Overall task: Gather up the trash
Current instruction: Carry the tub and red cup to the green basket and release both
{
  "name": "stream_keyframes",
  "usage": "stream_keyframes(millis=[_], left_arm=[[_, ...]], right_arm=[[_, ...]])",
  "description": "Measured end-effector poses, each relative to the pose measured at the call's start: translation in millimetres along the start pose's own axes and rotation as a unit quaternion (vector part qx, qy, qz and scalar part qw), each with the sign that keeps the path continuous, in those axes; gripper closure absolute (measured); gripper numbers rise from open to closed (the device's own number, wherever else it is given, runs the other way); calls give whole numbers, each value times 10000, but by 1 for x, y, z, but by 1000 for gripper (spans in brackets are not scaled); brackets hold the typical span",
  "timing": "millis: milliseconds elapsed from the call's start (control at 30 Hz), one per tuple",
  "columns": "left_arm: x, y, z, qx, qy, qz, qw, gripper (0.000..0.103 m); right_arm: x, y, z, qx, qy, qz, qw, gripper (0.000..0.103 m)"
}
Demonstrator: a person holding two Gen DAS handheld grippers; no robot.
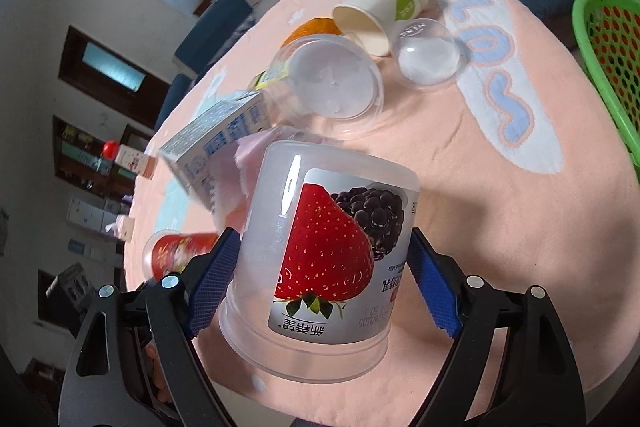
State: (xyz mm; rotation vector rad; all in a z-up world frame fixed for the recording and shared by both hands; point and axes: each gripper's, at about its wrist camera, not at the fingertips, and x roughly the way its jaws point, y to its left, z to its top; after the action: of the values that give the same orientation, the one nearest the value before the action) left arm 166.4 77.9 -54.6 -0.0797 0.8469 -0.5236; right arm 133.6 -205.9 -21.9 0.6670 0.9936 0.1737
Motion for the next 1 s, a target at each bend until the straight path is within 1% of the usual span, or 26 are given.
stream_keyframes(millis=[67, 133, 200, 233, 267, 333, 433, 633, 767, 900, 1000], left_arm=[[-1, -6, -4, 69, 13, -128, 9999, 60], [-1, -11, -6, 111, 19, -239, 9997, 60], [3, -16, -9, 148, 35, -255, 9996, 63], [4, -17, -10, 150, 42, -281, 9995, 73], [7, -19, -11, 125, 76, -341, 9993, 78], [8, -18, -13, 29, 56, -436, 9990, 82], [5, -27, -15, 66, -30, -462, 9989, 97], [-15, -48, -13, 273, -283, -367, 9986, 98], [-34, -64, -7, 440, -466, -383, 9972, 98], [-49, -83, 5, 562, -632, -559, 9949, 98], [-52, -101, 15, 677, -710, -749, 9924, 98]], right_arm=[[-1, 2, -2, -106, -1, 11, 9999, 20], [-4, 3, -5, -222, -19, 6, 9998, 21], [-5, 3, -8, -293, -23, 12, 9996, 21], [-7, 2, -10, -303, -21, 23, 9995, 21], [-9, 1, -11, -309, -13, 52, 9995, 21], [-12, -1, -14, -325, -3, 81, 9994, 21], [-19, -4, -15, -386, -55, 90, 9992, 21], [-38, -12, -13, -403, -228, 188, 9988, 21], [-58, -25, -7, -356, -468, 174, 9981, 22], [-80, -47, 2, -235, -716, 104, 9971, 22], [-99, -66, 12, -148, -939, -63, 9954, 22]])
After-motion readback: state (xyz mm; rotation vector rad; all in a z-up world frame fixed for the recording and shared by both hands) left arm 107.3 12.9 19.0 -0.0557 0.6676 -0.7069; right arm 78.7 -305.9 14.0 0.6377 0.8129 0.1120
